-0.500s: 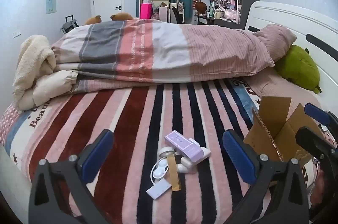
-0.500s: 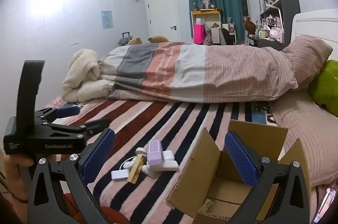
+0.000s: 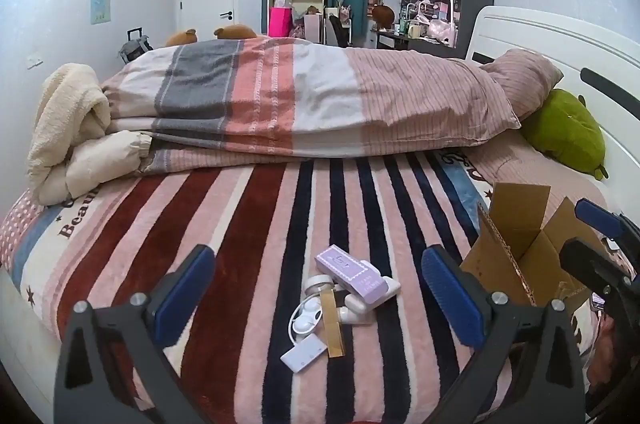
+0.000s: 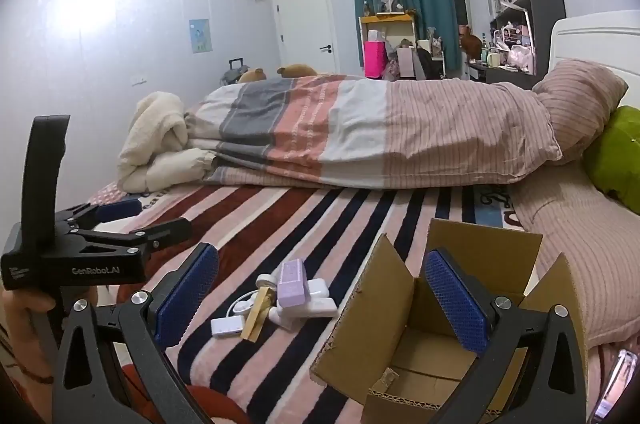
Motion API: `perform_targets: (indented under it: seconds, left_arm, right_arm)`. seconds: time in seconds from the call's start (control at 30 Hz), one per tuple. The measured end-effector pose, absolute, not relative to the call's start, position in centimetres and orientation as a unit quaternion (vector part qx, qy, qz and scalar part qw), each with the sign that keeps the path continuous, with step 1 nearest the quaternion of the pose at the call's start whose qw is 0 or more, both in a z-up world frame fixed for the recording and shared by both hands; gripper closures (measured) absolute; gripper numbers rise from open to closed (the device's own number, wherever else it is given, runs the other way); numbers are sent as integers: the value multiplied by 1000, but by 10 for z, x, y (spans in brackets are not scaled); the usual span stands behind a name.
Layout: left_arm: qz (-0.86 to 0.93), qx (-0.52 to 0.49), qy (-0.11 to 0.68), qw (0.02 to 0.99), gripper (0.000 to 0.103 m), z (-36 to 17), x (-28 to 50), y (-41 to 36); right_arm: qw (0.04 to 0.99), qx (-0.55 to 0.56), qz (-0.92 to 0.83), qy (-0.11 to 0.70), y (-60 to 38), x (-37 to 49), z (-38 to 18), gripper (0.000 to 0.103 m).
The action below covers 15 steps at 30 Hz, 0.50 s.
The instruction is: Organize rigid objects
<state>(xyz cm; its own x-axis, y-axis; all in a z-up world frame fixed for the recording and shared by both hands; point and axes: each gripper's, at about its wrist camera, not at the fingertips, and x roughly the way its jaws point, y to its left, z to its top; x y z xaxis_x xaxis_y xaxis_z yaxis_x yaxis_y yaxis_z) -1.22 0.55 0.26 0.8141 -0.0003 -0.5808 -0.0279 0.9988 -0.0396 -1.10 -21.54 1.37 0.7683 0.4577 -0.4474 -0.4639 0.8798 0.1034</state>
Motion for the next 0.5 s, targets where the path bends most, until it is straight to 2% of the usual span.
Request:
perform_targets:
  seconds: [0.5]
  left_arm:
    - [2, -24, 307, 951, 0, 7, -13, 0]
  right_arm:
    - [945, -21, 226, 237, -208, -15, 19, 0]
